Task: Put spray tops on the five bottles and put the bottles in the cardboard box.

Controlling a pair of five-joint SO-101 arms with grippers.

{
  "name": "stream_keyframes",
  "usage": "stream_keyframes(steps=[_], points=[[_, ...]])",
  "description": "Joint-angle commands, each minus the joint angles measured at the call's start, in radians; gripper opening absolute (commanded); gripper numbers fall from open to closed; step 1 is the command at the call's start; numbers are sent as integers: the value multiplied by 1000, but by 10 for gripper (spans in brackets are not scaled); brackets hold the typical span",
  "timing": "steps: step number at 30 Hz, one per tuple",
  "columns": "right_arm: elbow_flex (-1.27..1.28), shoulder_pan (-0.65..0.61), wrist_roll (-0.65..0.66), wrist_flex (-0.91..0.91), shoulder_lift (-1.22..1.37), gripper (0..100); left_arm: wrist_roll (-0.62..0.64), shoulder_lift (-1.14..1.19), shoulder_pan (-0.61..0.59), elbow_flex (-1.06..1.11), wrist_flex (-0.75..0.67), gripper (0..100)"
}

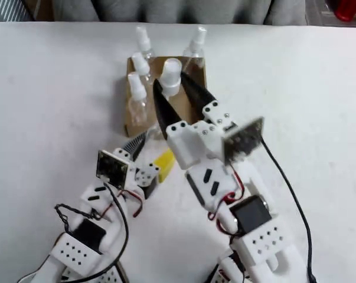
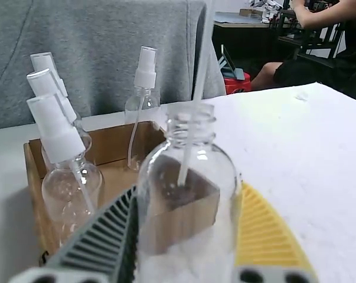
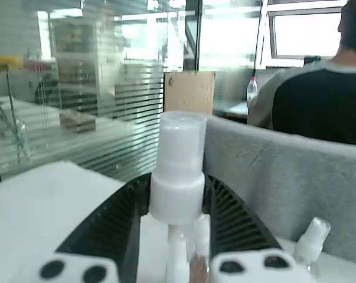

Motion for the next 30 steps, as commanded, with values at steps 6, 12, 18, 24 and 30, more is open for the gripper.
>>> stream_keyframes(steps=[6, 12, 18, 24, 30], points=[[-144, 7, -37, 275, 125, 15, 0, -22, 2, -6, 2, 20], [-155, -13, -109, 369, 125, 15, 0, -22, 2, -6, 2, 20], [-241, -68, -109, 608, 136, 15, 0, -22, 2, -6, 2, 20], [-262, -76, -109, 641, 136, 17, 0, -22, 2, -6, 2, 20], [-264, -85, -109, 688, 136, 108, 0, -22, 2, -6, 2, 20]])
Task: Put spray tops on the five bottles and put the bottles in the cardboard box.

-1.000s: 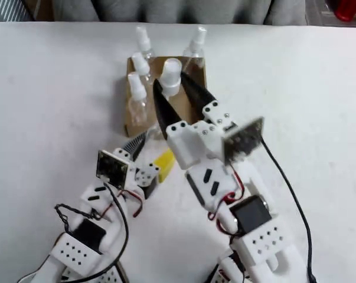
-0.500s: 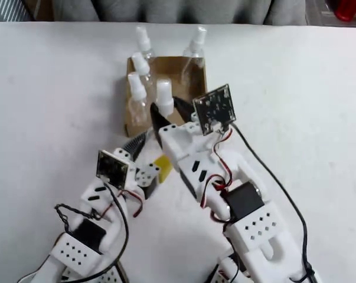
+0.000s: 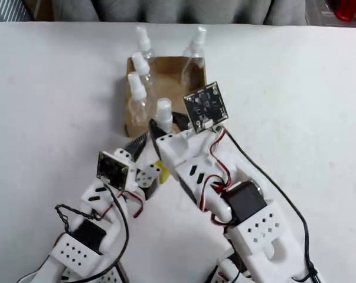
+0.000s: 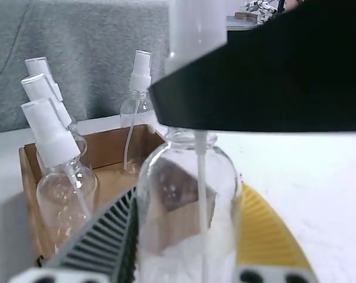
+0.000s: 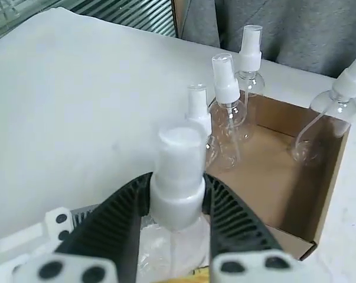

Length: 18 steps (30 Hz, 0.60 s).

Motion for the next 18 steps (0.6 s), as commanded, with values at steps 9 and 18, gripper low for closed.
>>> stream_keyframes(steps=[9, 18], points=[[-117, -91, 41, 122, -33, 237, 2, -21, -2, -6, 2, 20], [-411, -87, 41, 354, -38, 270, 2, -21, -4, -5, 3, 20]])
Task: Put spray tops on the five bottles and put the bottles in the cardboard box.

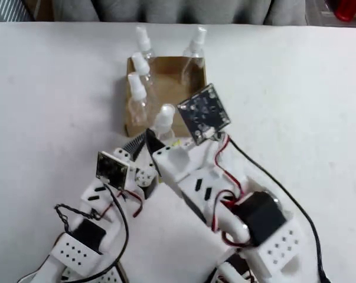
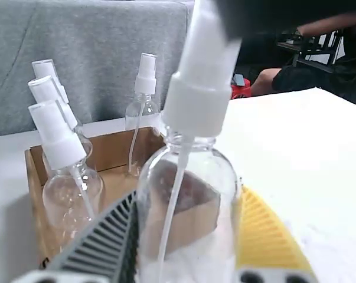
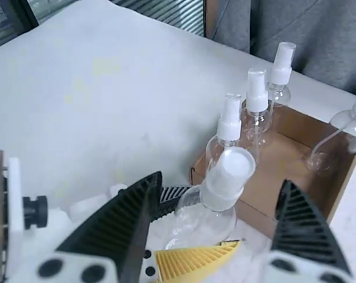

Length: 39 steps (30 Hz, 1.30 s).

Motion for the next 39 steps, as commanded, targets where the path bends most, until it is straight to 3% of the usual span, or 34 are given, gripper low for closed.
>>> stream_keyframes(steps=[1, 6, 10, 14, 17, 23, 39], points=[[-130, -2, 14, 48, -21, 269, 0, -22, -7, -5, 3, 20], [-166, -1, 14, 31, -21, 226, 0, -22, -28, -5, 2, 20], [-160, 74, 14, -42, -21, 4, 0, -22, -28, -5, 2, 20], [-98, 183, 14, -147, -19, 63, 0, -22, -28, -5, 2, 20], [20, 188, 14, -257, -19, 13, 0, -22, -28, -5, 2, 20], [212, 188, 14, -432, -19, 14, 0, -22, -28, -5, 2, 20], [276, 130, 14, -501, -22, 15, 0, -22, -27, -6, 2, 20]])
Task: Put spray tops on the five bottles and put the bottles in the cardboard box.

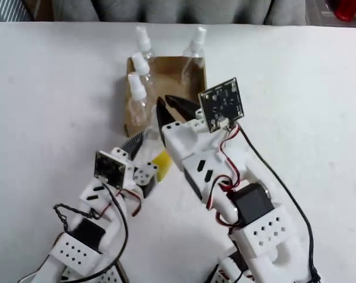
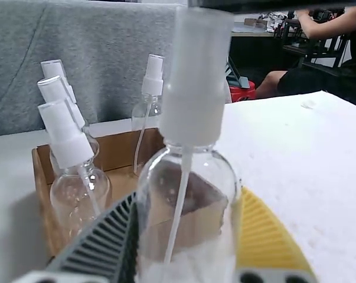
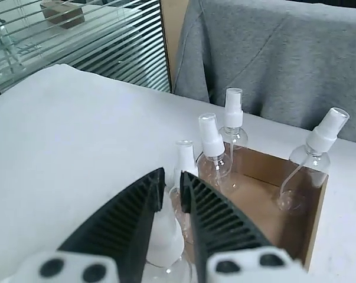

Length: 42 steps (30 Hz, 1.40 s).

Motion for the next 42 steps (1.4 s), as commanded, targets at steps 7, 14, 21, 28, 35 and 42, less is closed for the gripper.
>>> stream_keyframes(steps=[7, 14, 21, 28, 35, 42], points=[[-75, -16, 3, 64, -22, 116, 0, -24, -12, -6, 0, 20], [-97, -8, 3, 70, -39, 241, 0, -24, -12, -6, 5, 20], [-95, -15, 3, 142, -196, 241, 0, -24, -12, -6, 5, 20], [-46, -16, 3, 314, -303, 87, 2, -24, -12, -9, 5, 20], [213, -16, 2, 156, -414, 46, 46, -22, -91, -40, 6, 20], [466, -87, -58, -16, -576, 15, 210, -22, -222, -81, 6, 20]])
